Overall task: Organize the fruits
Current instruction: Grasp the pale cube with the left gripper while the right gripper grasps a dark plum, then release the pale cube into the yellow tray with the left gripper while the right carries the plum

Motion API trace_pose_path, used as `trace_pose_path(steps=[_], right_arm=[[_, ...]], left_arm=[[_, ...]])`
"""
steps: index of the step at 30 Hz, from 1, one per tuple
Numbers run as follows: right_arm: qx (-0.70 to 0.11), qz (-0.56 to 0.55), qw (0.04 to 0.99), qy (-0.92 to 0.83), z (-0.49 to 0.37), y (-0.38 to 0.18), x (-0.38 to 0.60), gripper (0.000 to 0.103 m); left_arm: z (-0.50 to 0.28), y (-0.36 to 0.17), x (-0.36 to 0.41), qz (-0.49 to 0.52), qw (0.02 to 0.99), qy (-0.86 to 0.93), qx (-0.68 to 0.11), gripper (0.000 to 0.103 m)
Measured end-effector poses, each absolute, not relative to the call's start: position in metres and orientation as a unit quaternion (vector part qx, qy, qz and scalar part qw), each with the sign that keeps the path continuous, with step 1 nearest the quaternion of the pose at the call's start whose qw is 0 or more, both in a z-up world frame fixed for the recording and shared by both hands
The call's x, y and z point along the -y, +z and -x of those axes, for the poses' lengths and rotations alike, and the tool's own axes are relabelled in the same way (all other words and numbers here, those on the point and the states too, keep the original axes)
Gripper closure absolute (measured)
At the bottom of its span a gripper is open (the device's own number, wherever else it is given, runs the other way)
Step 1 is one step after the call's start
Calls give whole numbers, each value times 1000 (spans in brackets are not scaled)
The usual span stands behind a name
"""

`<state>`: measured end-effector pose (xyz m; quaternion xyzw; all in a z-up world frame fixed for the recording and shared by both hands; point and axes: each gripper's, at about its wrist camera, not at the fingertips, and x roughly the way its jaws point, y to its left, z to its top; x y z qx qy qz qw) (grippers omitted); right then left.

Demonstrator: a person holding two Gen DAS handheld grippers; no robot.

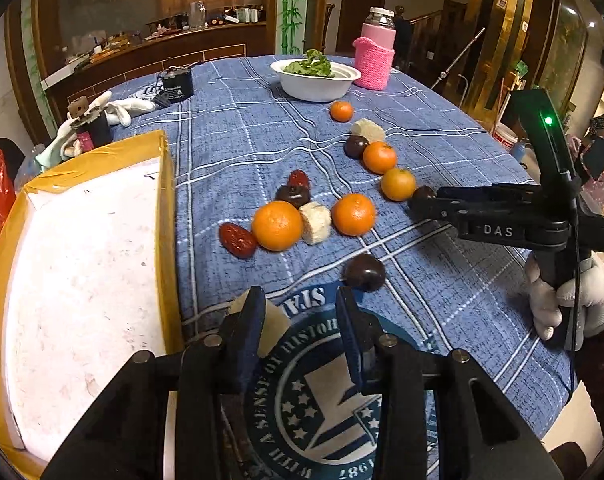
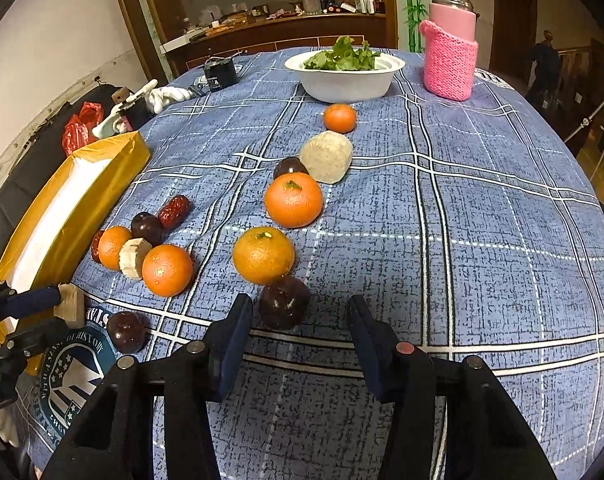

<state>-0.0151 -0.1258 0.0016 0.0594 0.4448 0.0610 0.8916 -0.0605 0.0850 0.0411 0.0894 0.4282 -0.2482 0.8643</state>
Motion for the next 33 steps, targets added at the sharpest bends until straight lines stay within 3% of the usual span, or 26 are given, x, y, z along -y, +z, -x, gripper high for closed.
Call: trace_pose_path(steps=[2,5,8,14,17,20,33], right_arm=[[-443,-60,892,62,14,1,126,51],[-440,-62,893,69,15,2,126,65],[-441,-70,890,86,15,1,124,77],[-436,-75,893,85,17,2,124,77],[-431,-90,893,91,21,6,128,77],[-418,-96,898,97,30,15,130,77],[-377,-67,904,189,69,77,48,76]], left_arm=[[59,43,-88,-97,868,-237,-425,64],[58,42,-93,-109,867,-234,-427,55],[53,39,-100,-115,867,-221,-431,55],[50,27,-86,-138,854,-236,-443,54],[47,19,-80,-153,853,-220,-447,67],[50,22,-82,-144,858,-220,-441,67],[66,81,-191,26,911,-143,-386,67]])
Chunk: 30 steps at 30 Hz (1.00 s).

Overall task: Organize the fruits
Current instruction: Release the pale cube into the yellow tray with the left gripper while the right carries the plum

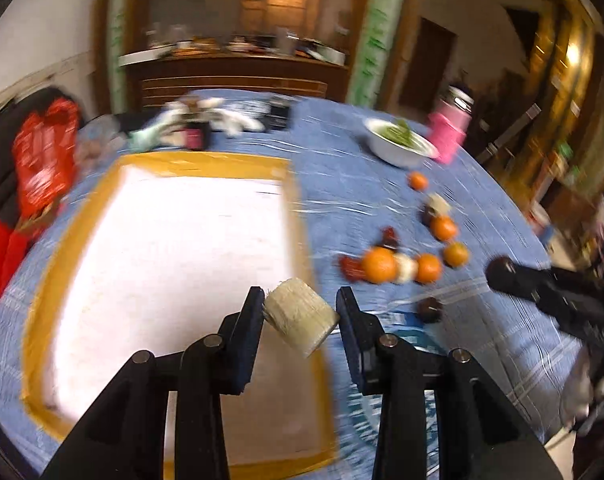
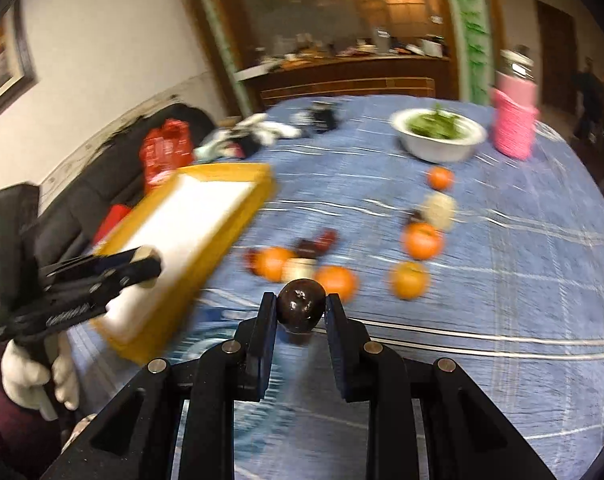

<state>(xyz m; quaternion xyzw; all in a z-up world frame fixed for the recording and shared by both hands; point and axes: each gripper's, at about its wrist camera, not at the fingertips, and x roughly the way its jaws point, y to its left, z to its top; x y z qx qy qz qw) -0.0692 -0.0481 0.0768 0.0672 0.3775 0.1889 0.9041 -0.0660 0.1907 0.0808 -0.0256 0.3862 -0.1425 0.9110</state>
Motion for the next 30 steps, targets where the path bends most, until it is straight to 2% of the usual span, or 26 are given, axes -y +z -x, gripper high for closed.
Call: trace_pose_path(steps=[7,12,13,15,19,21,30], right_arm=[[-395,-60,869,294,60,82,-53,76],[-422,-28,848,321,50,61,-121,76],[-427,-24,845,321,48,56,-129,76],[-438,-9,842,315,45,44,-146,75],[-446,4,843,300,45,32,-158,74],[-446,4,844,298,44,33,-157,74],[-411,-17,869,275,66,56,-128,73]], left_arm=[[70,67,-276,88,912,-40,-398,67],[73,58,-306,100,911,-1,-400,64],[74,58,-309,101,912,1,-398,63],[79,60,-314,101,915,12,-392,49],[87,69,-310,81,925,27,-369,33],[92,76,-303,63,932,39,-356,20],[117,101,-268,5,948,36,-315,19]])
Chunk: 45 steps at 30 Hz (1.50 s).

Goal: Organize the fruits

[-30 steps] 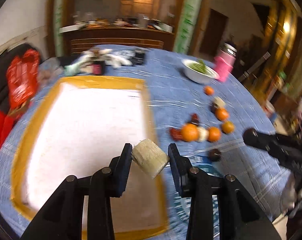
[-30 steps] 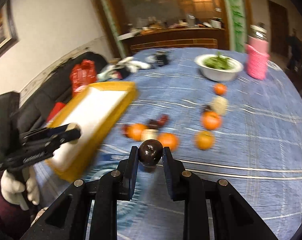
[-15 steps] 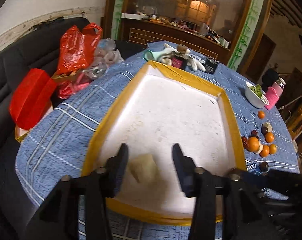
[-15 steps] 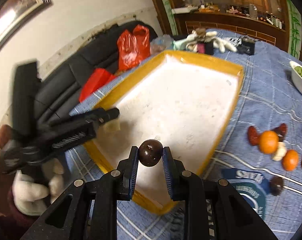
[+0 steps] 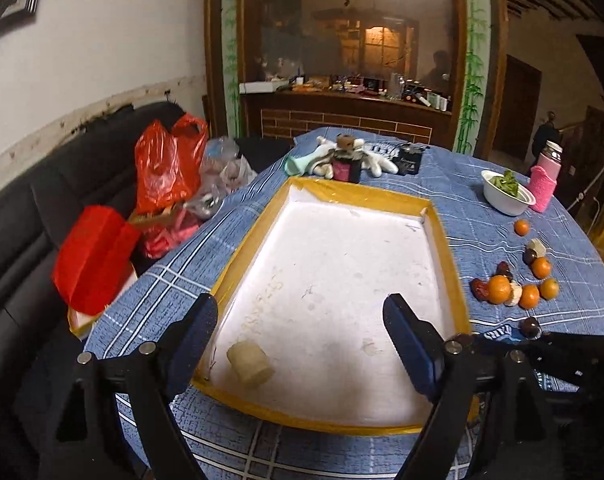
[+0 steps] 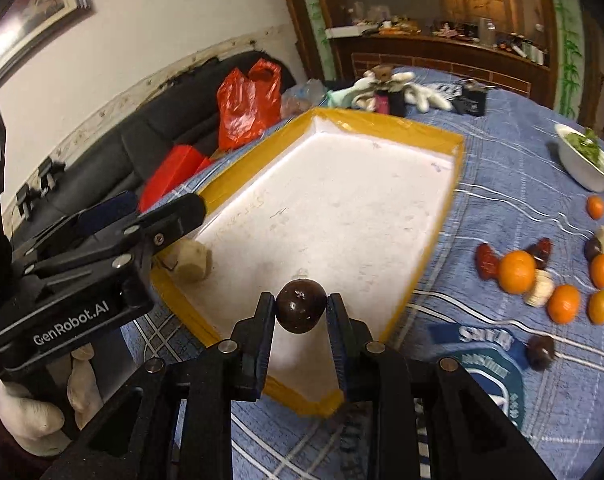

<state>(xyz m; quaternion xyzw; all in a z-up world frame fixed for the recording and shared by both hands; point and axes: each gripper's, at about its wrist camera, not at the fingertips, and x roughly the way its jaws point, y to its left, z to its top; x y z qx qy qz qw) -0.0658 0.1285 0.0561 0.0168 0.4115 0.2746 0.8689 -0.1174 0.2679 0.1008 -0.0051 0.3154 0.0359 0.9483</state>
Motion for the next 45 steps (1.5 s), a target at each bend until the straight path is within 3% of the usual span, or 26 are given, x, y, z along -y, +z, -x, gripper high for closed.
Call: trace_pose_path(steps=[4,7,18,30,37,45], right_arm=[[-398,-40,879,258,74,63,-103,71],[-388,-58,886,246,81,66,-85,63],[-373,-116,899,200,97,61,-12,61],[-380,-194,901,74,113,36,121,60],[-453,-93,884,69,145,15,118,60],[-449,-68,886,96,173,8,109,59]], left_arm=[[125,109,-251,-7,951,28,-309,19],[129,113,-240,-17,952,22,-306,19],[136,118,-197,-53,951,3,-305,19],[120,103,-185,-16,937,-47,-345,19],[118,93,-160,-25,929,-98,-356,19],[103,71,-97,-49,906,-184,-379,19]])
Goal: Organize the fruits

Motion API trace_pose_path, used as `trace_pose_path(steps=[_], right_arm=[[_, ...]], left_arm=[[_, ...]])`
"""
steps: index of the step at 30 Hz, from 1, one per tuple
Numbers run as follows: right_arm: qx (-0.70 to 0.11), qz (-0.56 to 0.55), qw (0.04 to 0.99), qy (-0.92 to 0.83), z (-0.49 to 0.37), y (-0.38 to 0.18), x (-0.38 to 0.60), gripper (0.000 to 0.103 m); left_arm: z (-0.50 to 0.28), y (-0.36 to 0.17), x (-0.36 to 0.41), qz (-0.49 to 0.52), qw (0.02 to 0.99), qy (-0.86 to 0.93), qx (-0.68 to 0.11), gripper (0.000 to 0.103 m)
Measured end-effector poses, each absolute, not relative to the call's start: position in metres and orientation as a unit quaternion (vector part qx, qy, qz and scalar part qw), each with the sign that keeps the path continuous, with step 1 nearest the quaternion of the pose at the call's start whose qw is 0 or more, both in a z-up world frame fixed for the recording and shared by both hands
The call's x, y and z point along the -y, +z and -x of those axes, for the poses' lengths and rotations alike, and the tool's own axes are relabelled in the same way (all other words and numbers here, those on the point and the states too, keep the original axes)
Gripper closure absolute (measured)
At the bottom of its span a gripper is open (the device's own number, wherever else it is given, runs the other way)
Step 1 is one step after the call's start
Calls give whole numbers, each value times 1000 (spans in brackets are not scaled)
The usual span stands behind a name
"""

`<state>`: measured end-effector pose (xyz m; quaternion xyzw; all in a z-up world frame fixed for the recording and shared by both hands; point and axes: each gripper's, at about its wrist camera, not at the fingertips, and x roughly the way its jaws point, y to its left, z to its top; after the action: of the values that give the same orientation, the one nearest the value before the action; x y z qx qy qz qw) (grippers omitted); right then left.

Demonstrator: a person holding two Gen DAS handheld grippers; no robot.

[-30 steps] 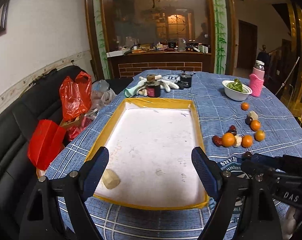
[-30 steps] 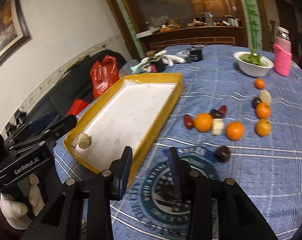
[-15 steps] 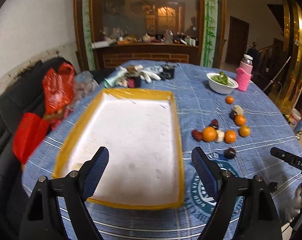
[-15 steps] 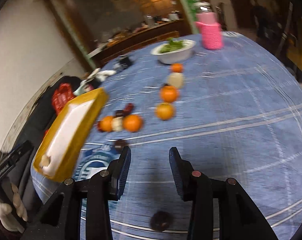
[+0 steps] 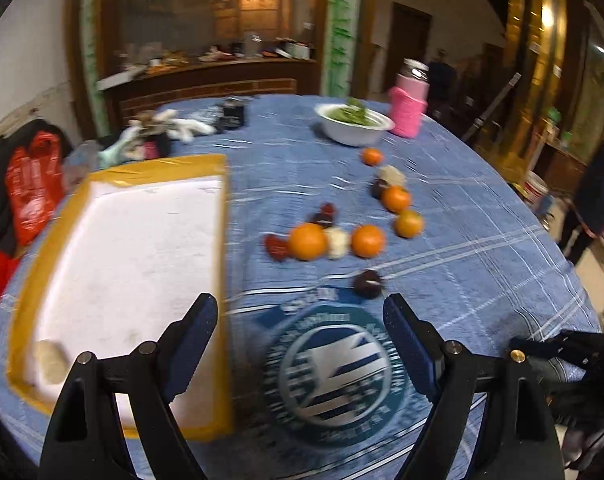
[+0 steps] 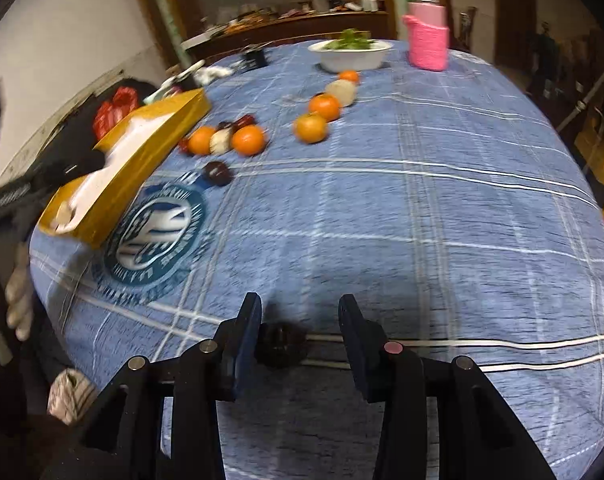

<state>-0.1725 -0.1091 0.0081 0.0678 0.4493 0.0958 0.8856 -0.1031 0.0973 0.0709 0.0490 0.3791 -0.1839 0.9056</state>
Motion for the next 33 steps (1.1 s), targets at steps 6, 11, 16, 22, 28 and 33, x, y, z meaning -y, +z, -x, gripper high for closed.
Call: trace_pose_path(steps=[6,11,16,22,28,33], right_arm=[[-441,-33,889,118,179,4,86,75],[-439,-62,887,133,181,3,97,76],[-437,-80,887,128,178,5,105,76],[-435,-81,889,120,171,9,102,76],[-424,-63,893,137,158,29,78,76],[-409,-51,890,196,136,54,30,75]], left_arm=[[79,47,-56,-88,891,-217,-389,19],[61,23,-27,-115,872,-235,-414,21],[58,11,-14,-143,853,-238,-442,75],[58,20,-40,-84,858,-237,-449,79],[65,57,-123,23,884,-205,-419,79],[72,73,-208,69,910,-116,-393,78]])
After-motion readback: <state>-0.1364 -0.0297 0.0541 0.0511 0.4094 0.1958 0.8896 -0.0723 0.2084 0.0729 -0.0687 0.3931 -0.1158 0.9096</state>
